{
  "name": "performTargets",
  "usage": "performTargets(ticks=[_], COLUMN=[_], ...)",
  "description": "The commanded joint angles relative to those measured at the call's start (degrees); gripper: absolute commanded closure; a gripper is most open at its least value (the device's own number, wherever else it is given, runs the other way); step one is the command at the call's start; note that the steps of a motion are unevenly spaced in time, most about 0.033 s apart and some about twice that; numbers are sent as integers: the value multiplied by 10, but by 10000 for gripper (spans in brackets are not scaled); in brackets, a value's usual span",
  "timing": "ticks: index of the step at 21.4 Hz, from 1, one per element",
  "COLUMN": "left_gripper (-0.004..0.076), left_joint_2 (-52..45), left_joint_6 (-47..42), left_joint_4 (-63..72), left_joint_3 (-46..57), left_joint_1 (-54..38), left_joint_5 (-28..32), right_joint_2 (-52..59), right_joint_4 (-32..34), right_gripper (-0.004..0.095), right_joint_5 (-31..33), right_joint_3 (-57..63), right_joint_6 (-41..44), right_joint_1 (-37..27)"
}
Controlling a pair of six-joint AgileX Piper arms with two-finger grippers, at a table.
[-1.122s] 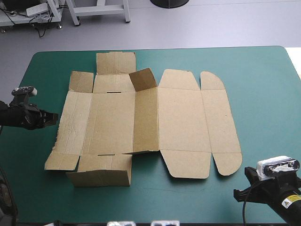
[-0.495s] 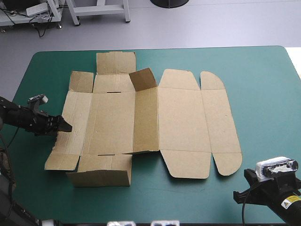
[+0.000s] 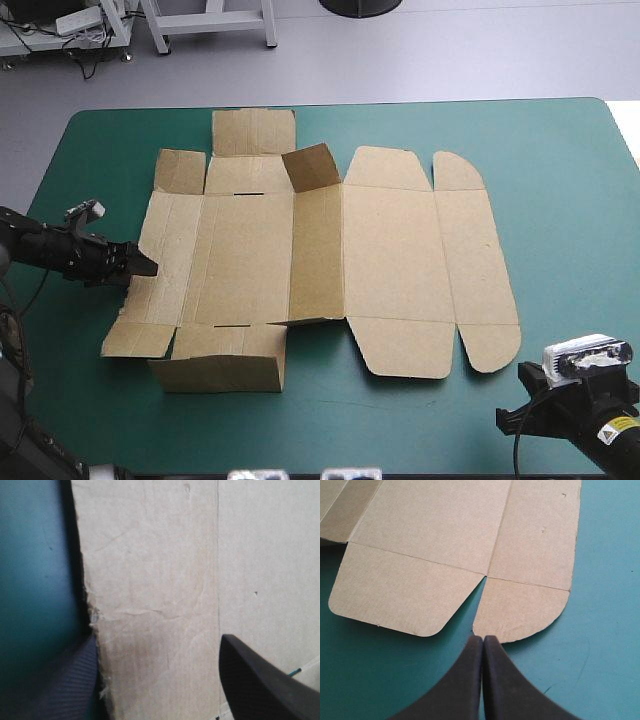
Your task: Fold the box
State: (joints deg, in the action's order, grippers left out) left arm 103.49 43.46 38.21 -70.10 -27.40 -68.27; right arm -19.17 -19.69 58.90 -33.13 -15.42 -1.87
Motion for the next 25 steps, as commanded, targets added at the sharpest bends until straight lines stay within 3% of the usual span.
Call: performTargets(ticks=[1,3,6,21,25], left_gripper=[247,251,251,253,295], left_joint_2=[-24,-24,-21,-19,-22], left_joint_6=[-1,-34,5,11,13], left_joint_4=[-5,-49,23,84,120], left_joint_3=[-15,-15,-15,1,1], left_joint_1=[2,2,1,81,87], left_joint_5=[-51,-29,-64,-65,-65], right_joint_2=[-12,-12,-12,-12,-12], right_joint_4=[-12,-12,-12,-23,-29], right_gripper=[913,913,913,913,913], right_joint_5=[-29,-28,-28,-29,-29], right_joint_3=[-15,-15,-15,-15,-15], right_joint_6=[-2,-2,-2,-3,-4], right_joint_1=[0,0,0,0,0])
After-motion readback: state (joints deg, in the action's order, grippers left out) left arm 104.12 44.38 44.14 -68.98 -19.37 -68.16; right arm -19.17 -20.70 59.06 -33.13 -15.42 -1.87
